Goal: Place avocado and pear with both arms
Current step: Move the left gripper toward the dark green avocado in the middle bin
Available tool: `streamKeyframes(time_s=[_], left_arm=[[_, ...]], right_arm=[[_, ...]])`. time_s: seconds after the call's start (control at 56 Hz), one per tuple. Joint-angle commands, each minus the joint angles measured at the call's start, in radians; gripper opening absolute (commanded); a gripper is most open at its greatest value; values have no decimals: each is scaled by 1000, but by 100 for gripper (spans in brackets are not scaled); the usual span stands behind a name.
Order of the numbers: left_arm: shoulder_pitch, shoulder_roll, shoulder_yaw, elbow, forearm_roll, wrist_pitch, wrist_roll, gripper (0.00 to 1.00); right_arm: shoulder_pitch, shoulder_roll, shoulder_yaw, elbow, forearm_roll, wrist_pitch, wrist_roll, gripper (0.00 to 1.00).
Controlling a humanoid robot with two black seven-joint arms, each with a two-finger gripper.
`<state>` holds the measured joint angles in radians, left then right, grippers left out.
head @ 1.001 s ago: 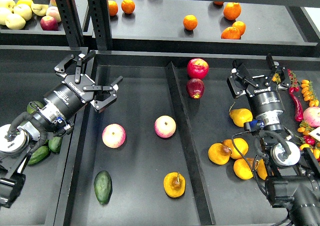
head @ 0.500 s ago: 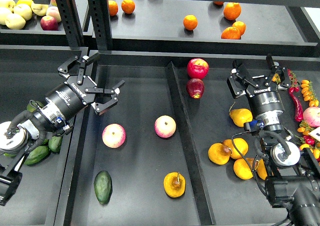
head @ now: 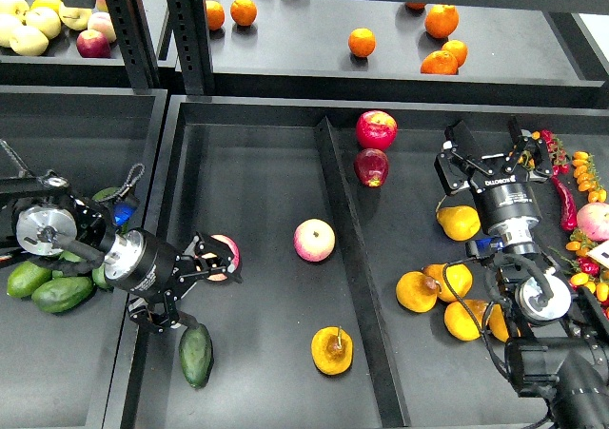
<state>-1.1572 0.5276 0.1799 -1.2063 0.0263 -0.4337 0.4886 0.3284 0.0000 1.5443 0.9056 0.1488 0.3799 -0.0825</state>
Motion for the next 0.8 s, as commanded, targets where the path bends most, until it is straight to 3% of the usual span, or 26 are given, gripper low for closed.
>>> streamKeyframes(time_s=[0.0,0.304,0.786], left_arm=[[8,-11,9,31,63,-40,0,99],[109,-60,6,217,276,-55,0,99],[155,-205,10,373,379,-55,0,100]], right_arm=[[-6,0,0,-2,0,16,0,100],[-11,0,0,2,0,16,0,100],[-14,0,2,-2,0,17,0,100]])
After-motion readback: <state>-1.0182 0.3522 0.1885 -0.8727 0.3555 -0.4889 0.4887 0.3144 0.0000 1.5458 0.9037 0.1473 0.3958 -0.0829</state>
